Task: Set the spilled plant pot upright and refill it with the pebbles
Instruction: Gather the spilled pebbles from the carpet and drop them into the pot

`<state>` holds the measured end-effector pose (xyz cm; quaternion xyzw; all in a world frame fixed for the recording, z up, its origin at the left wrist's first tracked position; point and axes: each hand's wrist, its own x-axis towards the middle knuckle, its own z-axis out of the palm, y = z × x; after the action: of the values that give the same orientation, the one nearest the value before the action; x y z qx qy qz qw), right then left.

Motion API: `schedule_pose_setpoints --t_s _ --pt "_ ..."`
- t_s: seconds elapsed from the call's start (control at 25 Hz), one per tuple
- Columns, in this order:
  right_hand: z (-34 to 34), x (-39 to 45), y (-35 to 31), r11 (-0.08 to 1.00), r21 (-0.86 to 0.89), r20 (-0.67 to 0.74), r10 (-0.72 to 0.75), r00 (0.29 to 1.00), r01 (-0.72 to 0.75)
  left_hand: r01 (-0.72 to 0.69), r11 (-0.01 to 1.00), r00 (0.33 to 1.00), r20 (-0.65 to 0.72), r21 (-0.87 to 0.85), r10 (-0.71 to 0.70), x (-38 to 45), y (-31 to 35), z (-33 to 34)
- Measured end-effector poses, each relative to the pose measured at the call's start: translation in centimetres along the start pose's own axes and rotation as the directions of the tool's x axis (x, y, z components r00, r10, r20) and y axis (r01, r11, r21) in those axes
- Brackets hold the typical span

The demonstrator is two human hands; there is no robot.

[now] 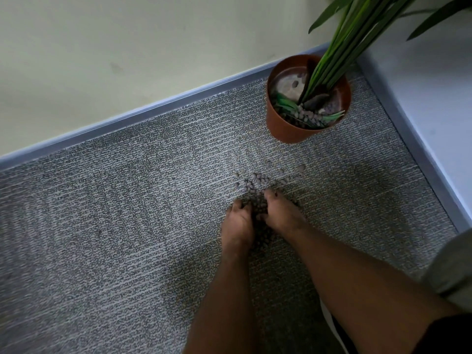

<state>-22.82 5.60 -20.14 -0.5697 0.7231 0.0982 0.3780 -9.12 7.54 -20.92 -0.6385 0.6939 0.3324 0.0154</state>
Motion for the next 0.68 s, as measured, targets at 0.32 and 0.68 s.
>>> schedule_pose_setpoints --t_s 0.32,0.68 --pt "-0.3 0.3 -0.3 0.978 -0.033 0.022 -0.204 0.979 0.205 -0.086 0.996 0.994 0.065 0.033 0.084 0.3 0.6 -0.7" --pt "-2.5 0.7 0.1 0.931 0.353 -0.115 -0.051 0.992 0.089 0.129 0.938 0.982 -0.091 -0.32 -0.165 0.5 1.4 -1.0"
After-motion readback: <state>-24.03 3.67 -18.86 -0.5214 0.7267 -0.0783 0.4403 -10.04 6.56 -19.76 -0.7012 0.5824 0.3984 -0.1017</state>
